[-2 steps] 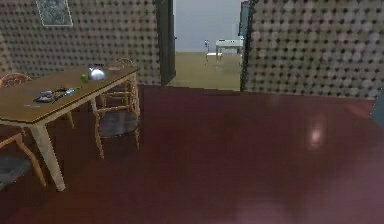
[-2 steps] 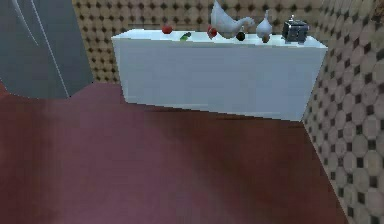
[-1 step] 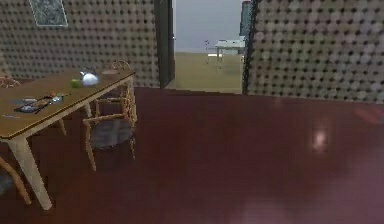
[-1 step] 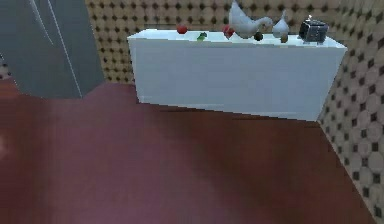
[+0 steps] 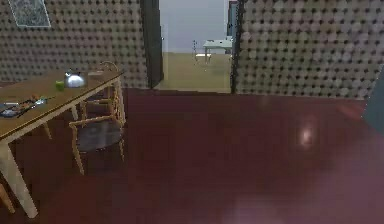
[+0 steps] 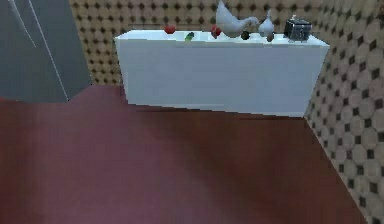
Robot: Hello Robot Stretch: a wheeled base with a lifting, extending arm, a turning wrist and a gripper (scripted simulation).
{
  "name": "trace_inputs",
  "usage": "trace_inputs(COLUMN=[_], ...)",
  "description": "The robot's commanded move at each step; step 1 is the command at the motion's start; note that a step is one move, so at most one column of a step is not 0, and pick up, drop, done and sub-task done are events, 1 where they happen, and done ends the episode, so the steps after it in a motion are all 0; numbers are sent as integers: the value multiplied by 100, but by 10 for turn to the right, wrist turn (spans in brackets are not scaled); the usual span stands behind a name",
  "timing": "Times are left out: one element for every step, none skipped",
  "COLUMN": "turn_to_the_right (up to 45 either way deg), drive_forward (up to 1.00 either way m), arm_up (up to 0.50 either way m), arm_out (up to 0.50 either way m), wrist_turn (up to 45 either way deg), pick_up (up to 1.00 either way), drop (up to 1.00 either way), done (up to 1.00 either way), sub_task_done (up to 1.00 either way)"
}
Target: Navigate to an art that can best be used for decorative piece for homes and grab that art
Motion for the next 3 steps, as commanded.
trace_inputs(turn_to_the_right=[0,0,0], drive_forward=[100,100,100], arm_up=[0,0,0], arm_out=[0,0,0], wrist_turn=[0,0,0], pick_up=[0,0,0], drop=[0,0,0], done=[0,0,0], sub_task_done=[0,0,0])
